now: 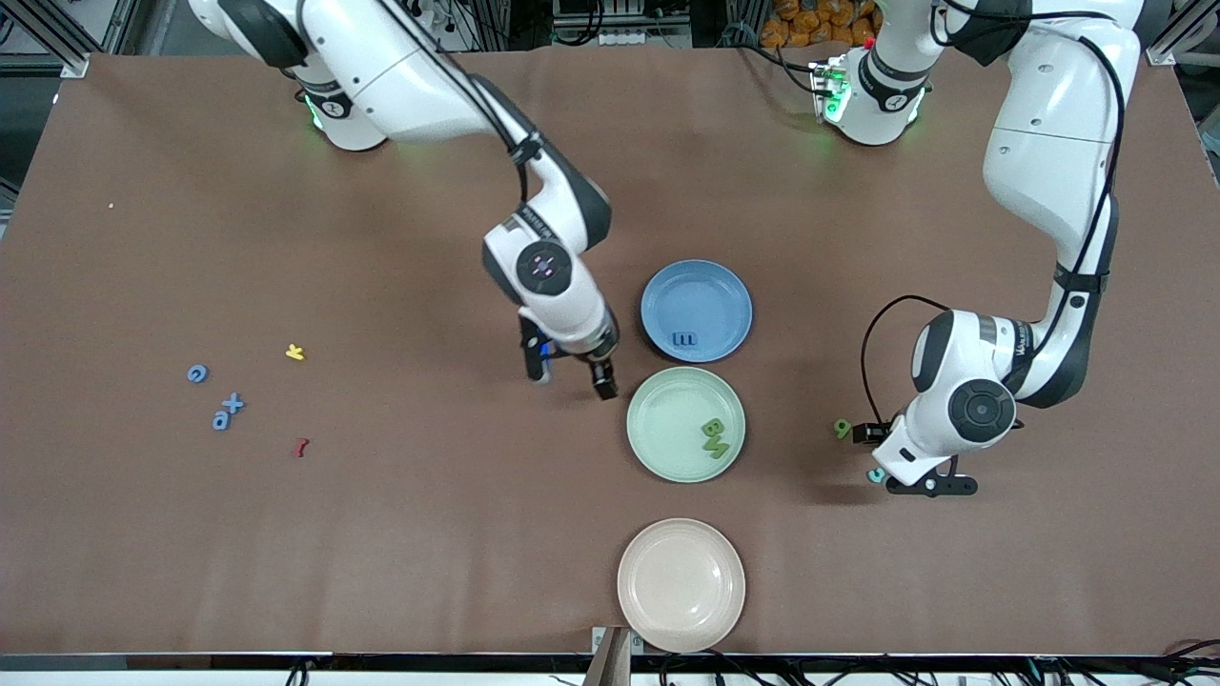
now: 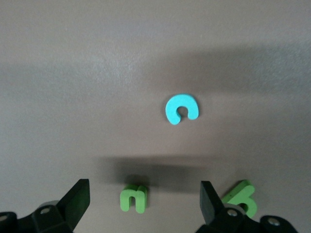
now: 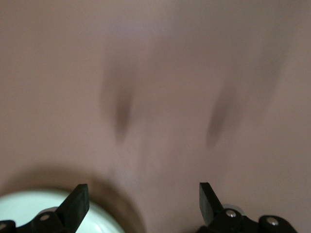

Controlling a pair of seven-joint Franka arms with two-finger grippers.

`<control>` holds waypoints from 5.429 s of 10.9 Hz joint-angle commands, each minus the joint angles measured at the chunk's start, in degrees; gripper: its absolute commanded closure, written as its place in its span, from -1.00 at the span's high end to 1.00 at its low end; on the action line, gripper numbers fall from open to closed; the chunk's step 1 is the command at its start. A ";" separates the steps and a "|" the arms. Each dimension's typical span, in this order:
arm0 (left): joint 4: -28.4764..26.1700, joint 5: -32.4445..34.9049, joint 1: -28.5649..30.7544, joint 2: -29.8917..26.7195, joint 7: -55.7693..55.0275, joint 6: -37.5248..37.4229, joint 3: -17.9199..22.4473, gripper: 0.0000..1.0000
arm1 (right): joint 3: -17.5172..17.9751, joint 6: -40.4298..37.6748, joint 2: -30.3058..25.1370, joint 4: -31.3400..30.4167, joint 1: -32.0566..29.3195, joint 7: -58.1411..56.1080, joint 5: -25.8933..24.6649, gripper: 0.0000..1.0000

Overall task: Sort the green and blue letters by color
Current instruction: 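Grasp the green n with the left gripper while the right gripper reaches e, then place the green n into the green plate with the left gripper, then grasp the green b with the left gripper while the right gripper grasps e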

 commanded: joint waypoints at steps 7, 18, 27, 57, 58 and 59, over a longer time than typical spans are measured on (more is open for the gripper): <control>-13.83 0.89 3.11 -8.50 2.05 7.38 -1.05 0.51 | -1.56 -11.87 -12.22 -12.40 -10.85 -30.44 -5.43 1.00; -14.44 0.71 3.55 -6.30 1.43 12.83 -1.05 0.22 | -2.09 -8.62 -22.34 -26.83 -32.19 -70.67 -11.78 1.00; -15.06 0.53 3.90 -4.46 -2.34 16.08 -1.14 -0.63 | -2.09 0.86 -19.80 -26.83 -46.88 -108.56 -12.31 1.00; -2.92 -0.26 -5.61 -4.54 -2.12 2.90 -4.30 1.00 | 6.17 5.45 -6.87 -19.37 -61.22 -130.83 -8.09 1.00; -3.54 0.70 -4.20 -4.46 0.79 3.16 -4.30 1.00 | 6.09 5.45 -6.70 -18.66 -60.95 -130.83 -8.17 1.00; -4.85 2.28 -2.45 -4.28 2.12 4.30 -4.91 1.00 | 6.00 5.62 -6.44 -18.48 -60.52 -130.83 -8.26 1.00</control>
